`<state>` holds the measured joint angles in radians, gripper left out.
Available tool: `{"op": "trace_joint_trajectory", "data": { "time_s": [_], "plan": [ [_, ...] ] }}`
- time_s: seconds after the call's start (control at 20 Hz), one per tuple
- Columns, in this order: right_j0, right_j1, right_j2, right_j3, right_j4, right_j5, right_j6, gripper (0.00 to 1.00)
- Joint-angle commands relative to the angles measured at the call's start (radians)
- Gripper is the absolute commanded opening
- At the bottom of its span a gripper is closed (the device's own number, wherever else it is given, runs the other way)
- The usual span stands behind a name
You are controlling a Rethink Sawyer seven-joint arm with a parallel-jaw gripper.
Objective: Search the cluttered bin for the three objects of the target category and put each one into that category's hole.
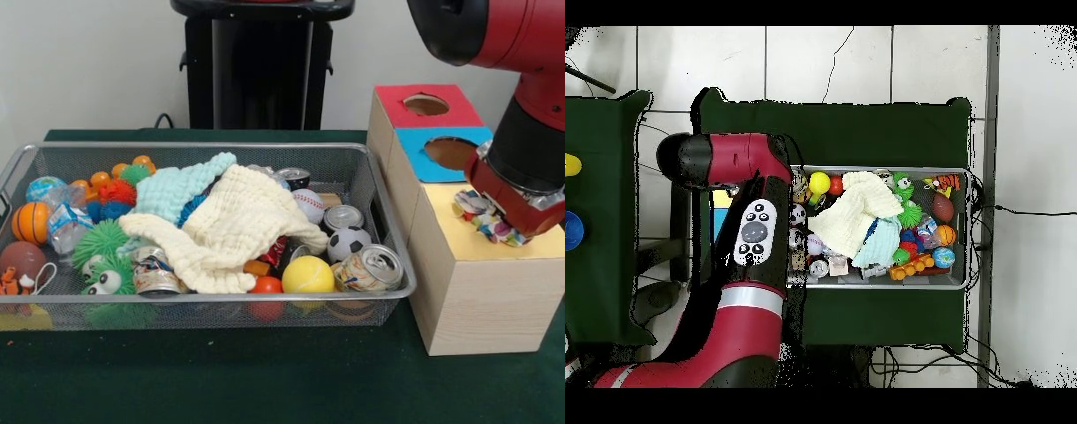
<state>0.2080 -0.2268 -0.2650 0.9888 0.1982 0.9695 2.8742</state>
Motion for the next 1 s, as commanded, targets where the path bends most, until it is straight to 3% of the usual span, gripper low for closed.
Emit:
{"op": "trace_joint_trajectory", "data": {
  "time_s": [0.05, 1.0],
  "plan": [
    [-0.06, 0.029, 0.083, 0.129, -0.097, -0.085, -0.145, 1.0],
    [-0.072, -0.057, 0.075, 0.113, -0.09, 0.054, -0.179, 1.0]
  ]
}}
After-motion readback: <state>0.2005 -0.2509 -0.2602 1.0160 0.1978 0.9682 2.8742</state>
